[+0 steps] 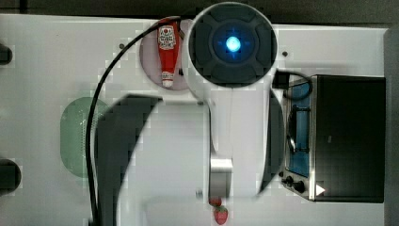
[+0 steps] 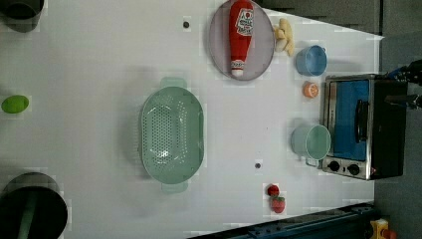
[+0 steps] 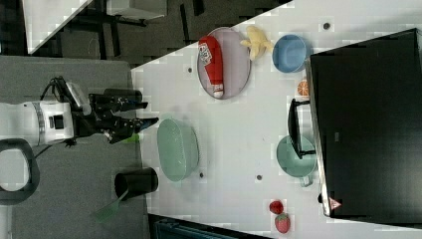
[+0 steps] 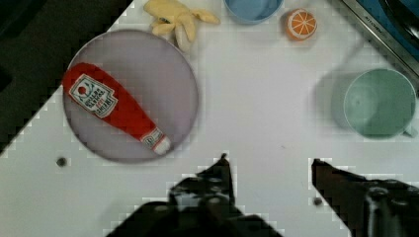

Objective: Drag strainer left to right.

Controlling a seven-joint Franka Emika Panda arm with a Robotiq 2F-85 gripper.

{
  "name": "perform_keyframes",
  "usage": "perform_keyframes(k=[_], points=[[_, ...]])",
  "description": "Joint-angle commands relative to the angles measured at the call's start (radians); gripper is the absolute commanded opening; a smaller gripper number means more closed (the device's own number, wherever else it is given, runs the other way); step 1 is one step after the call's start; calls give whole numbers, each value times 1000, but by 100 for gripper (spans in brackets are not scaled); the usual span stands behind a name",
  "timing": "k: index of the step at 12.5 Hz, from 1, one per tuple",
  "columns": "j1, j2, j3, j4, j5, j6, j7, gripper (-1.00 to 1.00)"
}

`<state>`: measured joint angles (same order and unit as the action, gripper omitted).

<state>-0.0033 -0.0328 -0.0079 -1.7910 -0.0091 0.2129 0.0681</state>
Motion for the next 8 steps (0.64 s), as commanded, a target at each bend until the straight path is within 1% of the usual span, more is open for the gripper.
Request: perform_keyframes(k=[1, 3, 6, 8], points=[[-21, -403, -28, -232, 14, -176, 54, 59], [-16, -400, -13, -233, 25, -175, 59, 99], [12, -367, 80, -233, 57, -165, 98, 100], [29, -324, 180, -233, 63, -145, 216, 100]])
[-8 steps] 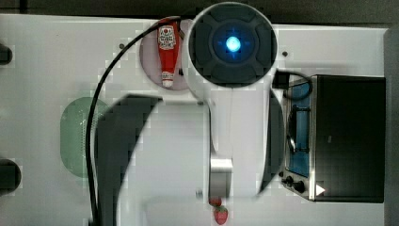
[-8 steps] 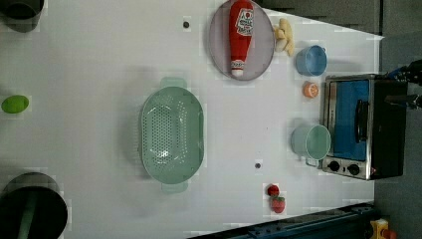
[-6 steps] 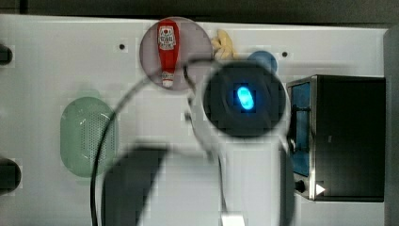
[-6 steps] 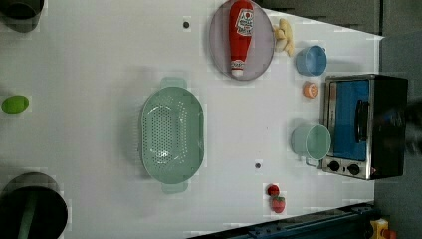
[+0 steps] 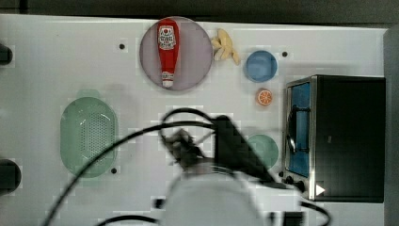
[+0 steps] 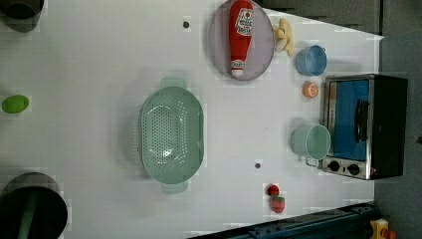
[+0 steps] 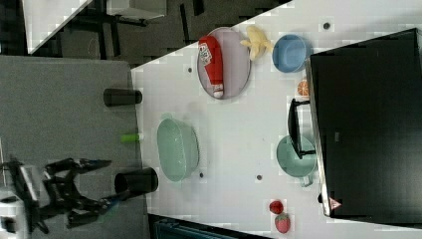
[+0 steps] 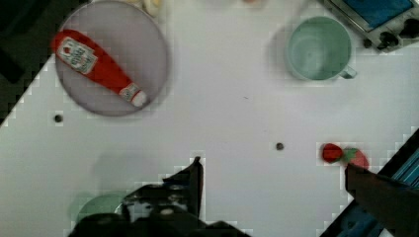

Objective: Drag strainer left to right.

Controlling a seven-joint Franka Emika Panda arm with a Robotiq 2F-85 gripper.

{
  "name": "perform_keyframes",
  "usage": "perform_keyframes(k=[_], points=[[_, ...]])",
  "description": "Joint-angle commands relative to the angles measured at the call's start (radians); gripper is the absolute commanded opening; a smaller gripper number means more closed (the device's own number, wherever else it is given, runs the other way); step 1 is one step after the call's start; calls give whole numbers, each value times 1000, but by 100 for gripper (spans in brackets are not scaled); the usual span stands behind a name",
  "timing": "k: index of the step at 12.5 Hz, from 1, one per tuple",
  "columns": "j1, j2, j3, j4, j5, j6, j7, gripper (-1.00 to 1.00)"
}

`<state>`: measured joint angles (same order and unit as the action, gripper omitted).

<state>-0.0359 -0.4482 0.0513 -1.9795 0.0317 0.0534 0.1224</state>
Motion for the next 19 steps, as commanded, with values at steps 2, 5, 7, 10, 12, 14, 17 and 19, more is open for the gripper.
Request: perform_keyframes(k=[2, 5, 7, 10, 12, 14, 17, 19], points=[[72, 149, 239, -44, 22, 60, 344, 100], [74, 262, 398, -46, 22, 215, 614, 100], [75, 357, 477, -52, 21, 319, 820, 100], [77, 504, 544, -77, 15, 454, 1087, 100], [83, 599, 556, -95, -16, 538, 1201, 100], [90, 693, 554, -104, -72, 607, 1276, 100], [91, 832, 542, -108, -134, 725, 1298, 100], [97, 909, 521, -108, -143, 822, 1297, 100]])
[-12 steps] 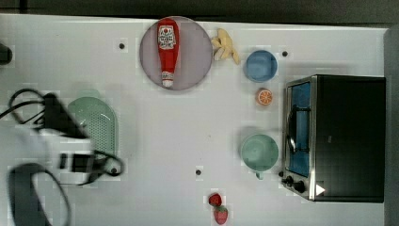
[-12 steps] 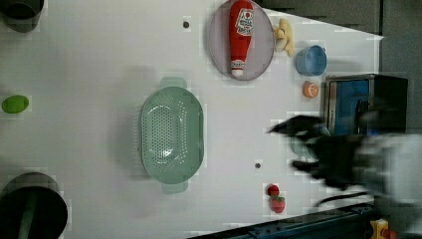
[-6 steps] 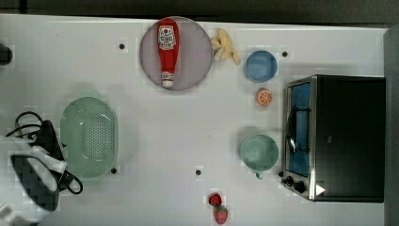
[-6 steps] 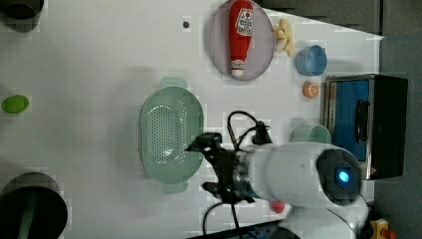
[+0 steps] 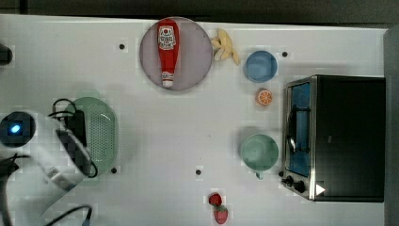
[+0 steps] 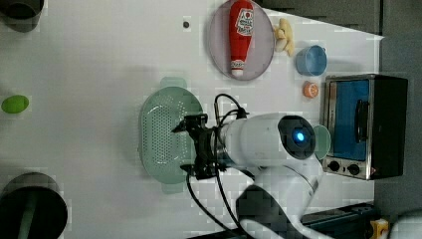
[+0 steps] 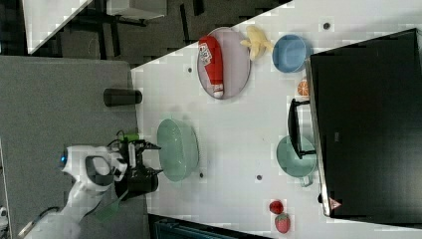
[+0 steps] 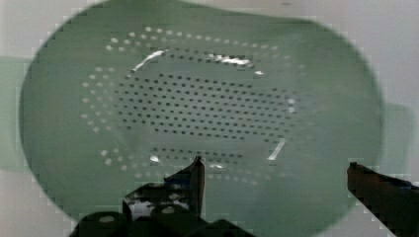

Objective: Drag strainer left to right.

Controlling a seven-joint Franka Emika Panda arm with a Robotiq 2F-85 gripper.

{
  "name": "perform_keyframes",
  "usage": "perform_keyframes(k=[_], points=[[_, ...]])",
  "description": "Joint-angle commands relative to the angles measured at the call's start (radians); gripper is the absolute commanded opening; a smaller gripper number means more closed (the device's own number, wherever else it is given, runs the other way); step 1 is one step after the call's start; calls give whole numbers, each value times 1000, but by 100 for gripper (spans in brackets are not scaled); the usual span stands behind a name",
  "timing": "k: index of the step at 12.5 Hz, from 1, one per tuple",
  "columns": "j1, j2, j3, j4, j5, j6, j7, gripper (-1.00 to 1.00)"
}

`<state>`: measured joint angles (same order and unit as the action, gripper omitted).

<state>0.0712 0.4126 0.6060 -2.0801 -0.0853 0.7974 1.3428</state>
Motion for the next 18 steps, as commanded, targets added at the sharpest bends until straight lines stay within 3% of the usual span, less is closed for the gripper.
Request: perform_keyframes(k=[1, 8, 14, 18], points=[[-1, 79, -51, -7, -26, 121, 77, 100], [86, 149, -190, -12, -96, 185, 77, 100], [81, 127, -240, -43, -100, 188, 68, 100], [42, 72, -248, -105, -100, 189, 48, 100]])
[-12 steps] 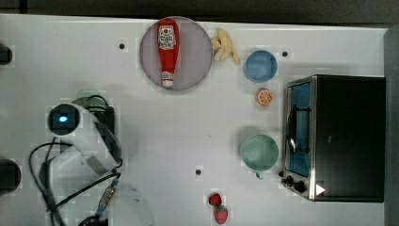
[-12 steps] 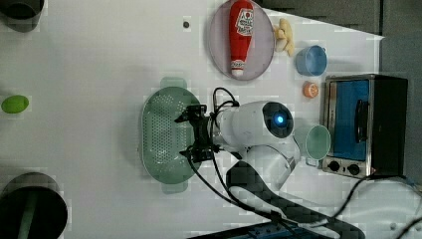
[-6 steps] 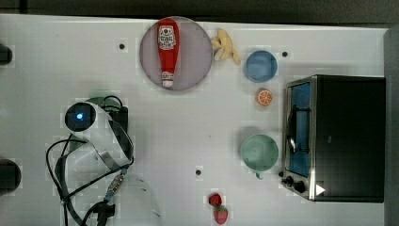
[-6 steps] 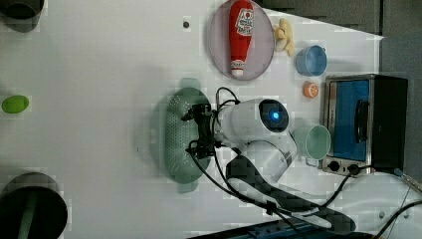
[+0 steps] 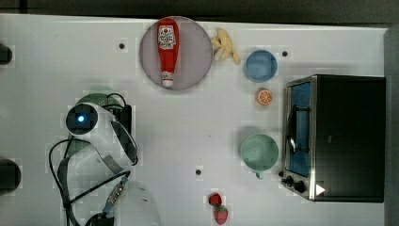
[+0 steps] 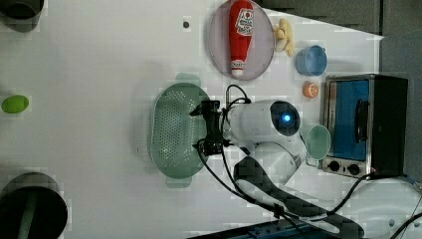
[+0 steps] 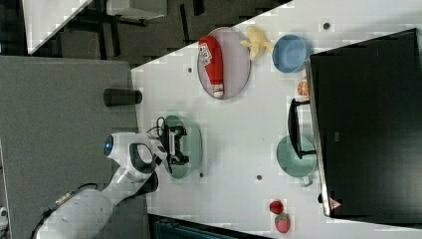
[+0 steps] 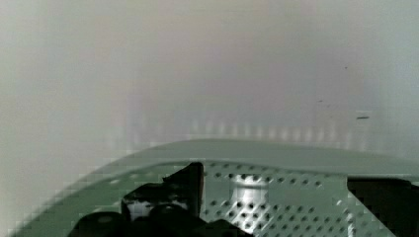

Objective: Drag strainer left to right.

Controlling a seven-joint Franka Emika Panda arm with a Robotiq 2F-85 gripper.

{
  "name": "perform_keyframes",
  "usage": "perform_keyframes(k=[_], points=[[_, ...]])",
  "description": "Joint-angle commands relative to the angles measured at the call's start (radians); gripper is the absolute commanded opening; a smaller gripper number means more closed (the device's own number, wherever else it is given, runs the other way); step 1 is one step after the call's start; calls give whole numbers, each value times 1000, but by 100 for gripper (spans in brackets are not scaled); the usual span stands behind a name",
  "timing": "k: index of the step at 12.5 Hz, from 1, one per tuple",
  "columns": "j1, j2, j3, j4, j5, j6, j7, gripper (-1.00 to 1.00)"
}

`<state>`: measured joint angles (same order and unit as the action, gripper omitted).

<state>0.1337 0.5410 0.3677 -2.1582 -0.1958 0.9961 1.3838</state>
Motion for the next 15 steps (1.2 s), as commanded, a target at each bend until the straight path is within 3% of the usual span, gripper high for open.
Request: perform_keyframes(k=[1, 15], points=[[-32, -68, -15, -43, 10, -10, -30, 100], [-167, -151, -142, -150, 10, -6, -321, 100]])
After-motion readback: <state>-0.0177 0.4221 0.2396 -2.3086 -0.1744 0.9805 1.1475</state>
